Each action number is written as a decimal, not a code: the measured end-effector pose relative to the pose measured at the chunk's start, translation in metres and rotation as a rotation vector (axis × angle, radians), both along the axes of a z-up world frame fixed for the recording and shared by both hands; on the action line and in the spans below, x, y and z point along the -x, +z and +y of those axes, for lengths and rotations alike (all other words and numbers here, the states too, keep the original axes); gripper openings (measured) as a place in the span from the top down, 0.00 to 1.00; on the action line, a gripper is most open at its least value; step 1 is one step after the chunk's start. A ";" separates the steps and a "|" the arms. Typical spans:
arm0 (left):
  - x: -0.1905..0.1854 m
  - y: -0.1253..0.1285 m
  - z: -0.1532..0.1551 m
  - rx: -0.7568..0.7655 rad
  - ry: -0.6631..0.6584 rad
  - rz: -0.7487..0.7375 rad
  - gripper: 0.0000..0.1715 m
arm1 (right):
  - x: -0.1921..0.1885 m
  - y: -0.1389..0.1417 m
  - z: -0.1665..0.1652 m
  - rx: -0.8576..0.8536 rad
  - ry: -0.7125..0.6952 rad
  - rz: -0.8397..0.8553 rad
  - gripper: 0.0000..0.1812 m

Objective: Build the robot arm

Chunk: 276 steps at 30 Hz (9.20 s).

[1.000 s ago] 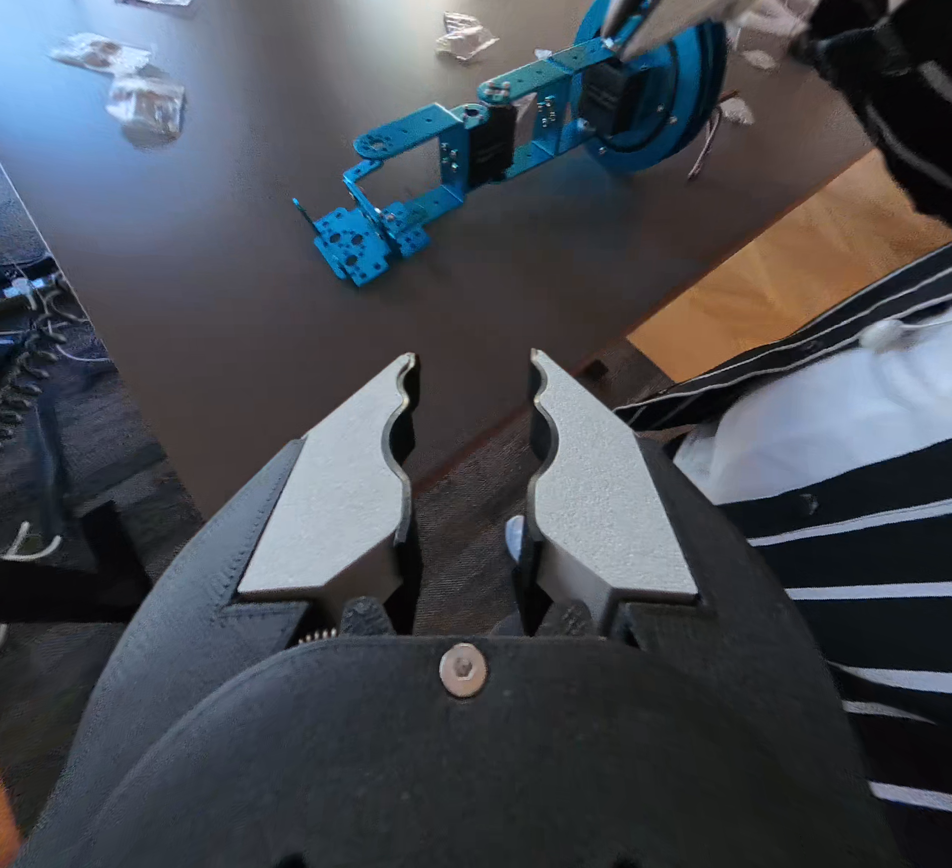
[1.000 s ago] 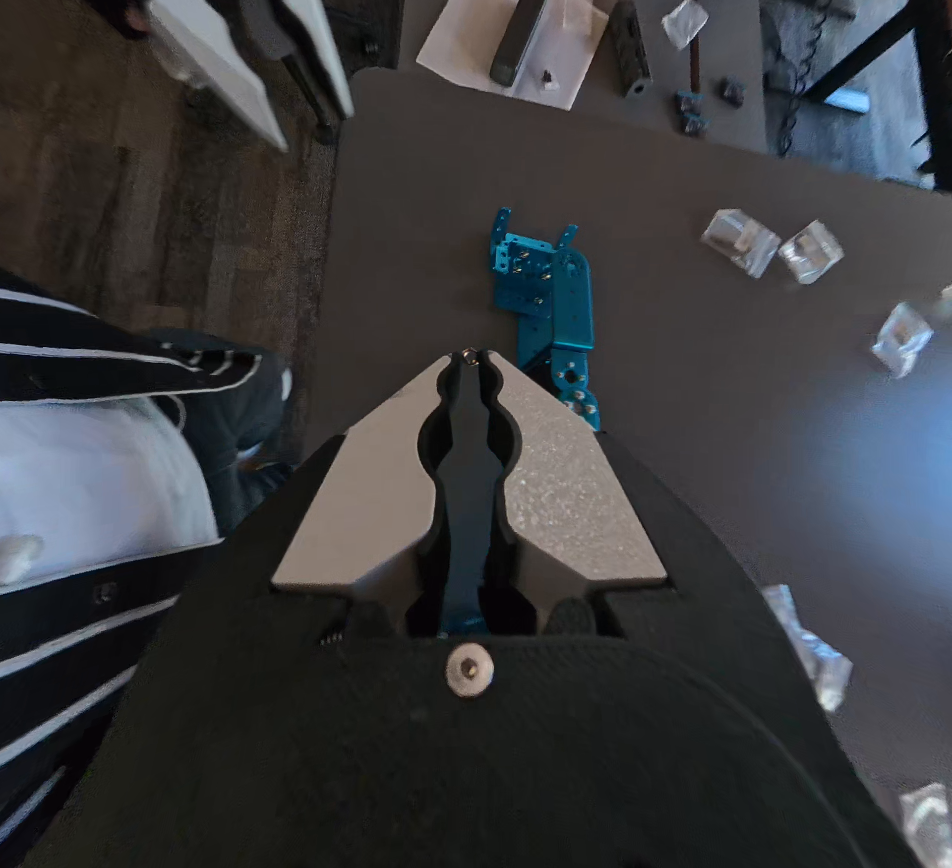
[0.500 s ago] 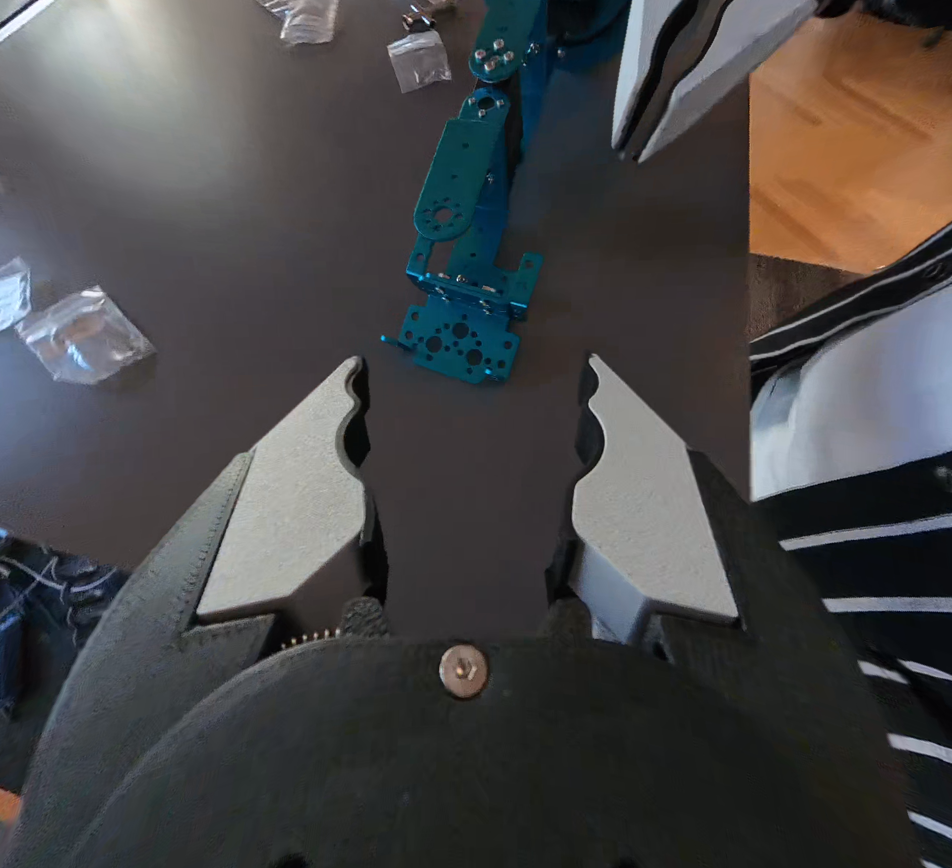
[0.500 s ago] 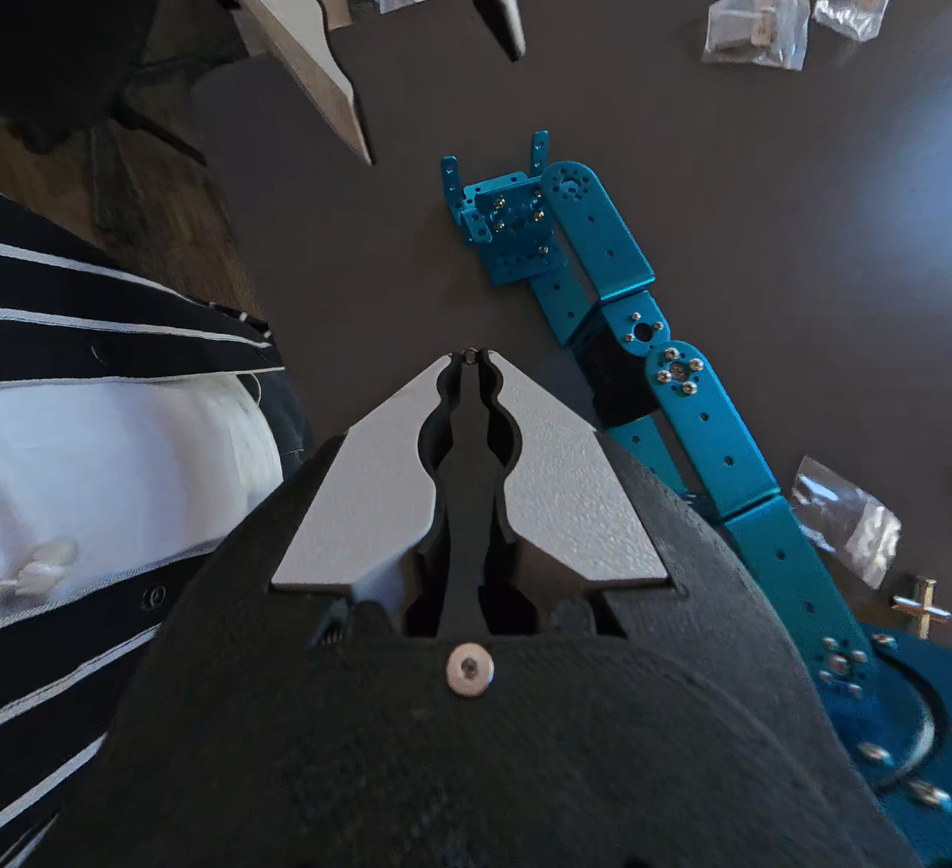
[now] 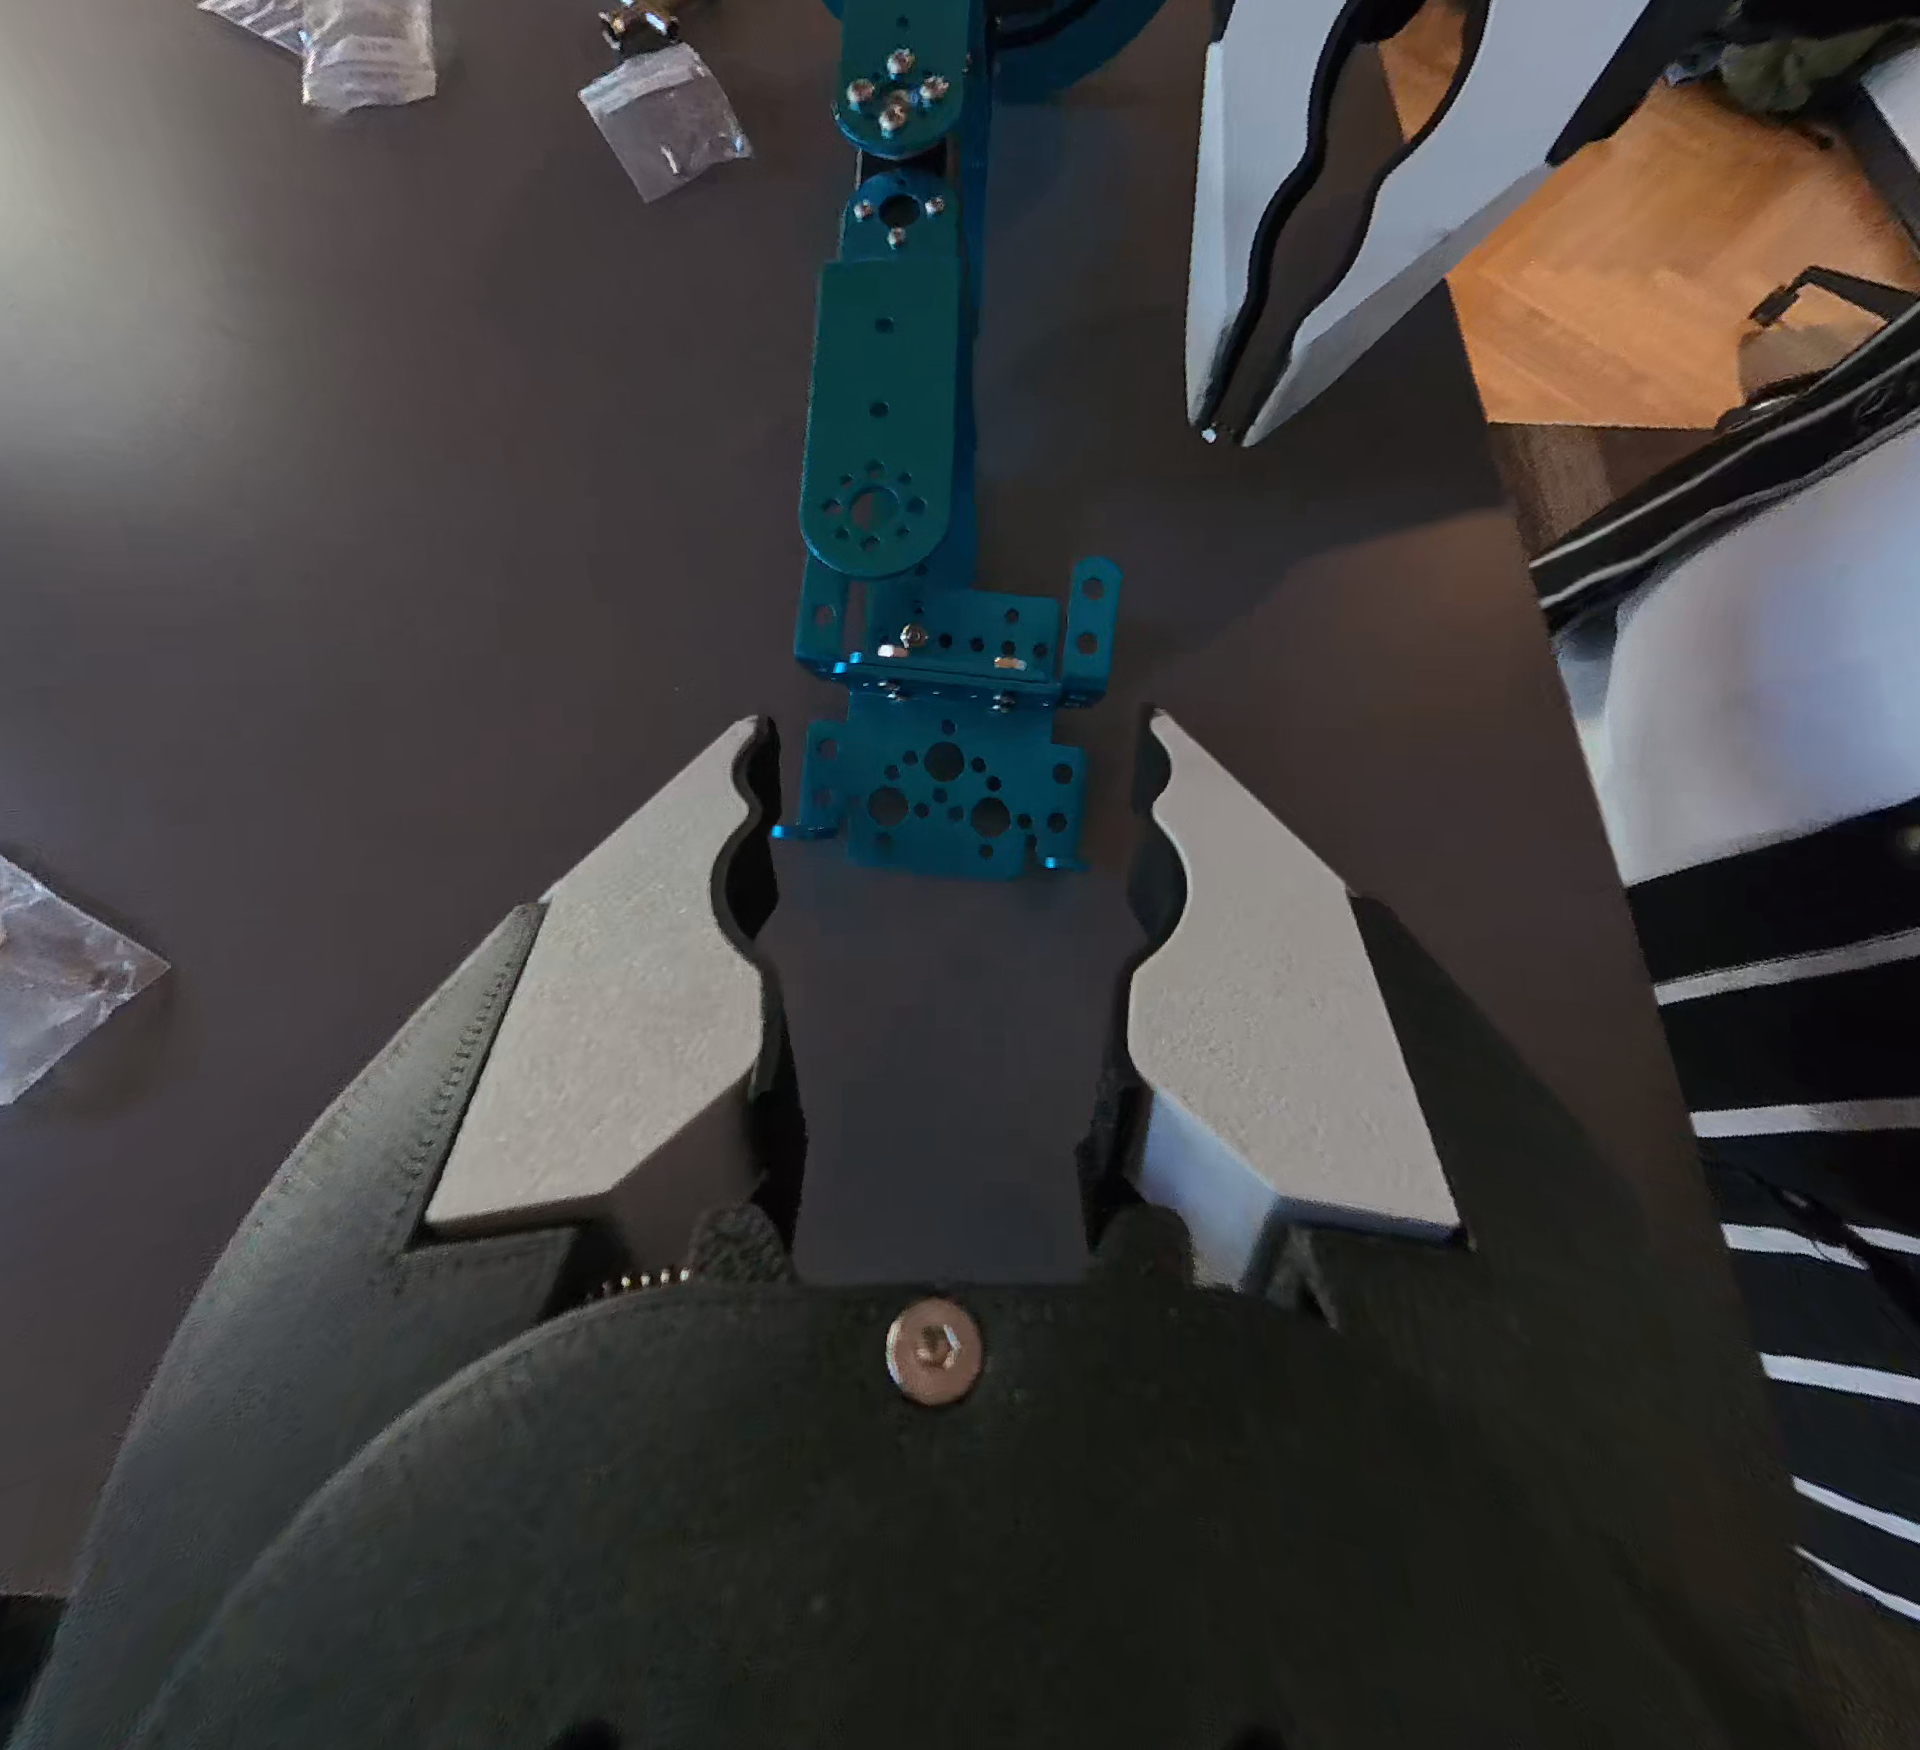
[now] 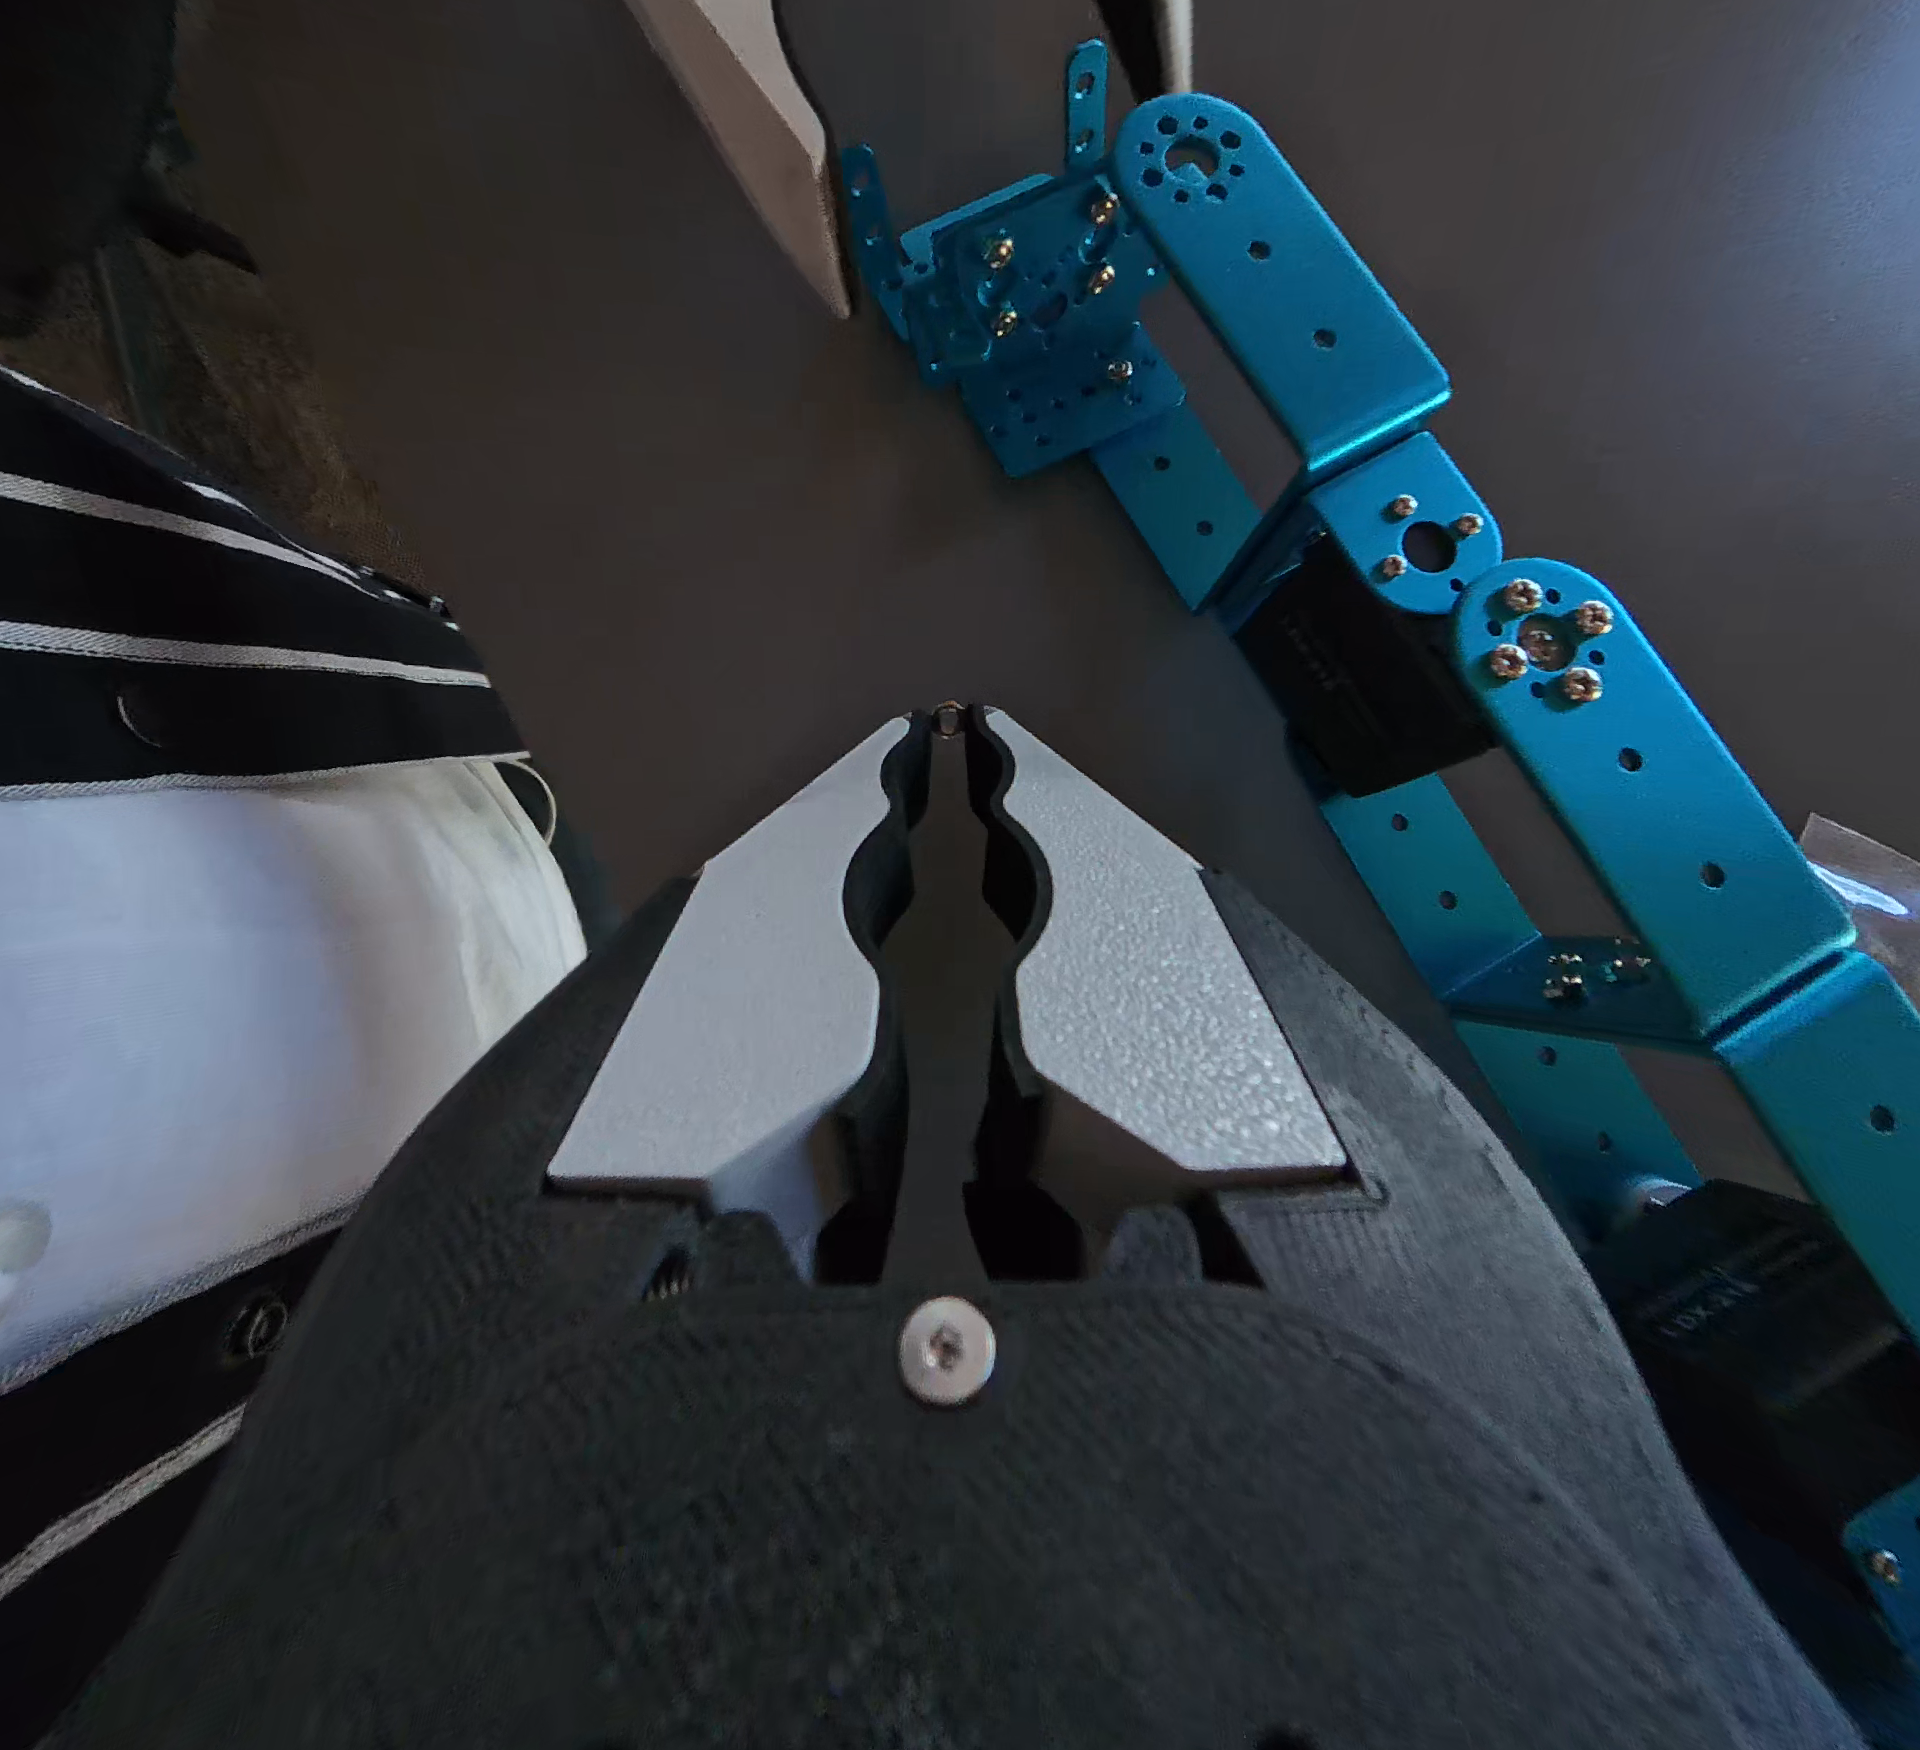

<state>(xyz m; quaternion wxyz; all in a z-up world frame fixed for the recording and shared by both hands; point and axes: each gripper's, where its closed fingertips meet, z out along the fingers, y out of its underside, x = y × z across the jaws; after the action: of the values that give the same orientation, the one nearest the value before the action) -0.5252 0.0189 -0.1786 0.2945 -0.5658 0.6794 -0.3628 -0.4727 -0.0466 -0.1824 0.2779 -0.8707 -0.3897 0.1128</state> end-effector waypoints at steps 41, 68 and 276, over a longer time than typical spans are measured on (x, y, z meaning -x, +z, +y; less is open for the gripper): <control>0.035 0.009 0.002 0.089 0.178 -0.091 0.60 | 0.041 -0.002 0.041 -0.120 0.023 0.009 0.96; 0.076 0.016 -0.014 0.122 0.250 -0.137 0.61 | 0.047 -0.013 0.054 -0.120 0.091 0.000 0.96; -0.494 0.154 -0.270 0.000 1.124 -0.547 0.77 | -0.716 0.083 0.000 -0.215 0.571 0.060 0.97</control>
<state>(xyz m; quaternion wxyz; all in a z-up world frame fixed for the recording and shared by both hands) -0.0308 -0.2512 -0.0242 0.6037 -0.7233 0.1776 -0.2841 0.2430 -0.0470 -0.0998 0.3371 -0.6879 -0.6198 0.1703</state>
